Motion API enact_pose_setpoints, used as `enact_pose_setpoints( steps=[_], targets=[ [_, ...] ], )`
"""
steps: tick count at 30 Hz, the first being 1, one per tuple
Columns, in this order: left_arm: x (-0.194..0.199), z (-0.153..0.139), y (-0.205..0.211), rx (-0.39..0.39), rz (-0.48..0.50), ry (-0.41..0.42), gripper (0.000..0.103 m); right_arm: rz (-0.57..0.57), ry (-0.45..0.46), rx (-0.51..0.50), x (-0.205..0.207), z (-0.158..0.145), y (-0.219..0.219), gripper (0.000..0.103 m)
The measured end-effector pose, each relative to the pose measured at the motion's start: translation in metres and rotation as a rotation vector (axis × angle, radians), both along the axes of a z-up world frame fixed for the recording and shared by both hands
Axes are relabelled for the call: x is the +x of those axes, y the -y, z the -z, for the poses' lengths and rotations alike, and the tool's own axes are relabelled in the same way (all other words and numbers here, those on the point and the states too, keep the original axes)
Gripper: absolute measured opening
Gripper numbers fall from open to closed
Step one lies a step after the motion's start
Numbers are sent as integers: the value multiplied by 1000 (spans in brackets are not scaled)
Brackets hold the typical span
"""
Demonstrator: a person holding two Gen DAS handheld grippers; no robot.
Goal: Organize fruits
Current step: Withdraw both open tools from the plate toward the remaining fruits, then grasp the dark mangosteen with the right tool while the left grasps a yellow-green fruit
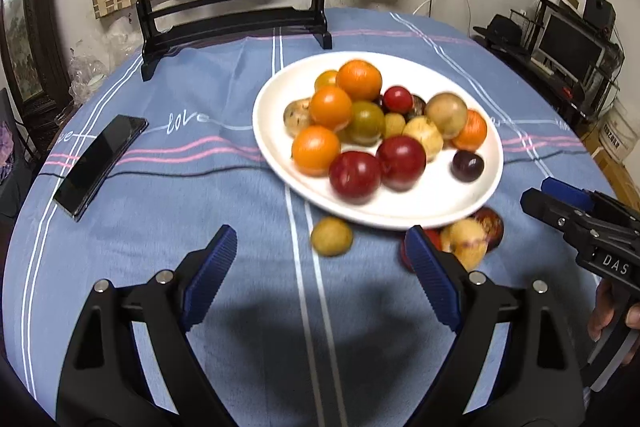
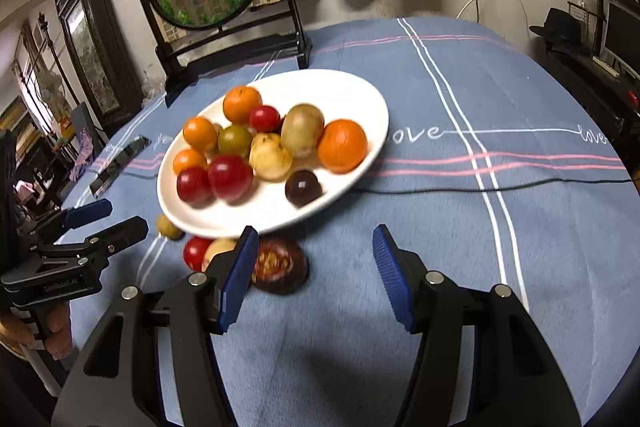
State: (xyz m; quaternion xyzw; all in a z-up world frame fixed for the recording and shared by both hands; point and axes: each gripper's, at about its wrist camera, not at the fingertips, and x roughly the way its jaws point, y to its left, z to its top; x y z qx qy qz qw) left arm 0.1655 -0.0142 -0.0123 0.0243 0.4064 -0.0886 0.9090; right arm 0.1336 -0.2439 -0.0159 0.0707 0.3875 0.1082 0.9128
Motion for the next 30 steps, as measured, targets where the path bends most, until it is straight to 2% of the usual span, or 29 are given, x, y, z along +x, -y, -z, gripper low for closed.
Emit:
enact_pose_setpoints(
  steps=[12, 19, 22, 24, 25, 27, 30],
  targets=[
    [11, 28, 3, 51, 0, -33, 88, -7, -10, 66, -2, 14, 10, 60],
    [22, 36, 2, 55, -8, -67, 79, -29, 10, 63, -5, 12, 6, 60],
    [28, 36, 5, 53, -6, -76, 71, -32, 15, 60, -6, 12, 5, 60],
    [33, 38, 7, 51, -2, -82, 56, -35, 18, 56, -6, 11, 4, 60],
    [36, 39, 8, 42, 4, -93, 44, -37, 20, 54, -6, 11, 4, 60],
    [38, 40, 8, 26, 9, -78, 31, -40, 26, 53, -7, 10, 4, 60],
    [34, 39, 11, 44, 26, -60, 29, -39, 25, 52, -7, 10, 4, 60]
  ],
)
